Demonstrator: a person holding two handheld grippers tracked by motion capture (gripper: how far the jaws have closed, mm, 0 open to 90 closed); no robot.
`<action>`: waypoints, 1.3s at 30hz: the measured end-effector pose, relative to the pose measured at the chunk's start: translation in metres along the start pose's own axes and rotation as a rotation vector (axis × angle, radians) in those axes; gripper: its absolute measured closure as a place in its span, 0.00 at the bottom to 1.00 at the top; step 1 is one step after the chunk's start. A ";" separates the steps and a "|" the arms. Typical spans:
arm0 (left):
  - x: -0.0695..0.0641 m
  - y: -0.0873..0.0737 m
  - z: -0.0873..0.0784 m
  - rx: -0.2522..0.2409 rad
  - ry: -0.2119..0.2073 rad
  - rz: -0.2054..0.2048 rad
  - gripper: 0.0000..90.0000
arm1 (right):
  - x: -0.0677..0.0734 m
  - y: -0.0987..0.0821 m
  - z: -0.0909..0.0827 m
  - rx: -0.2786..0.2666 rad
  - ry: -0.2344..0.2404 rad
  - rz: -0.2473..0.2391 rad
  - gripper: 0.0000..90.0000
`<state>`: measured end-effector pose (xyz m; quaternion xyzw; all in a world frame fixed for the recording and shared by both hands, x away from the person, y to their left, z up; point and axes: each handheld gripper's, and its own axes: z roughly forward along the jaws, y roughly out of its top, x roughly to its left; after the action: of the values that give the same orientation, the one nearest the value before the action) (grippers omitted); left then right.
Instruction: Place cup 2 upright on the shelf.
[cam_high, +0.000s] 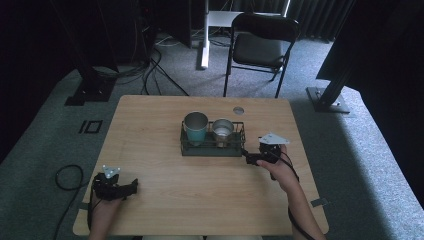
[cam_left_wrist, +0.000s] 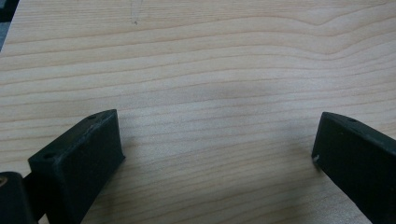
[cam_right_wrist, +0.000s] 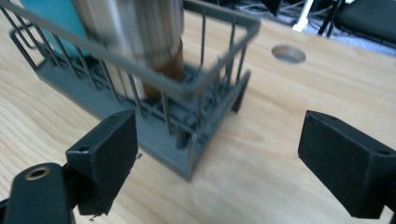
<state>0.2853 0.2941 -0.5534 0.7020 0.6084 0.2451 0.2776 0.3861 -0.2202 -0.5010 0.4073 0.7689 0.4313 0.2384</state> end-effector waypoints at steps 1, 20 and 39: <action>0.000 0.000 0.000 0.000 0.000 0.000 0.02 | -0.001 -0.003 0.000 0.003 -0.004 0.000 0.13; 0.000 0.000 0.000 0.000 0.000 0.000 0.02 | -0.014 -0.047 -0.013 0.093 -0.036 0.018 0.13; 0.000 0.000 0.000 0.000 0.000 0.000 0.02 | -0.018 -0.081 -0.037 0.139 -0.068 0.069 0.13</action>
<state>0.2853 0.2941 -0.5534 0.7020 0.6084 0.2450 0.2776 0.3351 -0.2767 -0.5512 0.4638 0.7737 0.3708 0.2207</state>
